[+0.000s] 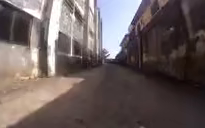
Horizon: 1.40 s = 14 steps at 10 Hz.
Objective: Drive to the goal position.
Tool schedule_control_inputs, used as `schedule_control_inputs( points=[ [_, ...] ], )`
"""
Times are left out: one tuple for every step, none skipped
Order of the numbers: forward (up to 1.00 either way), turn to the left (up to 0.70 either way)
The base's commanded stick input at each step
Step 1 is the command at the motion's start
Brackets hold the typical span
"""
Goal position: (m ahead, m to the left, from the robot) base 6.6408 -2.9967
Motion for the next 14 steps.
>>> schedule_control_inputs(
  points=[
    [1.00,0.00],
    [1.00,0.00],
    [1.00,0.00],
    [1.00,0.00],
    [1.00,0.00],
    [1.00,0.00],
    [1.00,0.00],
    [1.00,0.00],
    [1.00,0.00],
    [1.00,0.00],
    [1.00,0.00],
    [1.00,0.00],
    [1.00,0.00],
    [1.00,0.00]
  ],
)
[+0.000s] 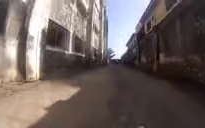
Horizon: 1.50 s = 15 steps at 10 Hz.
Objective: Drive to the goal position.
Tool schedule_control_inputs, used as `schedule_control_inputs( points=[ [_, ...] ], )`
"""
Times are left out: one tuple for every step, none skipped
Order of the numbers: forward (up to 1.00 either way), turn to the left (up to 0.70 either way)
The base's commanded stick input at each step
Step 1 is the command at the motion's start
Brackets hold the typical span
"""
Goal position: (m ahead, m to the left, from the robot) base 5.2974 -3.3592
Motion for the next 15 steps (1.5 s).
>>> schedule_control_inputs(
  points=[
    [1.00,0.00],
    [1.00,0.00],
    [1.00,0.00],
    [1.00,0.00],
    [1.00,0.00],
    [1.00,0.00],
    [1.00,0.00],
    [1.00,0.00],
    [1.00,0.00],
    [1.00,0.00],
    [1.00,-0.10],
    [1.00,-0.23],
    [1.00,-0.27],
    [1.00,-0.27],
    [1.00,0.00]
  ],
)
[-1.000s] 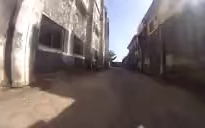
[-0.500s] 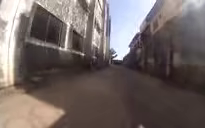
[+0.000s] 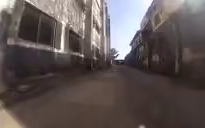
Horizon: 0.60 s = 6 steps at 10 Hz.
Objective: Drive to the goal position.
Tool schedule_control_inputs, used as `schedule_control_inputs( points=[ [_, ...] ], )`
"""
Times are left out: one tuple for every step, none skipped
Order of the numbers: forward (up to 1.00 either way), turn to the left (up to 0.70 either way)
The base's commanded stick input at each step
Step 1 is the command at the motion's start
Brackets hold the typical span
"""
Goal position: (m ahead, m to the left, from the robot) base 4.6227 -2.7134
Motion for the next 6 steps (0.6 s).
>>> schedule_control_inputs(
  points=[
    [1.00,0.00],
    [1.00,0.00],
    [1.00,0.00],
    [1.00,0.00],
    [1.00,0.00],
    [1.00,0.00]
  ],
)
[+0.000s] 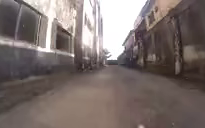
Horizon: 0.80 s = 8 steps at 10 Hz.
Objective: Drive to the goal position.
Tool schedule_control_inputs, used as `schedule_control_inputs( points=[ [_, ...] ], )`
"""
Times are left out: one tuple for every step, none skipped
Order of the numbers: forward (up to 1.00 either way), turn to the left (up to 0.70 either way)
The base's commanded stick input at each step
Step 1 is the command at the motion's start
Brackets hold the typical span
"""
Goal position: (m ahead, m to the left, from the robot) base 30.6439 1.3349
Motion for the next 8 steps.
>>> schedule_control_inputs(
  points=[
    [1.00,0.00],
    [1.00,0.00],
    [1.00,0.00],
    [1.00,0.00],
    [1.00,0.00],
    [1.00,0.00],
    [1.00,0.00],
    [1.00,0.00]
  ],
)
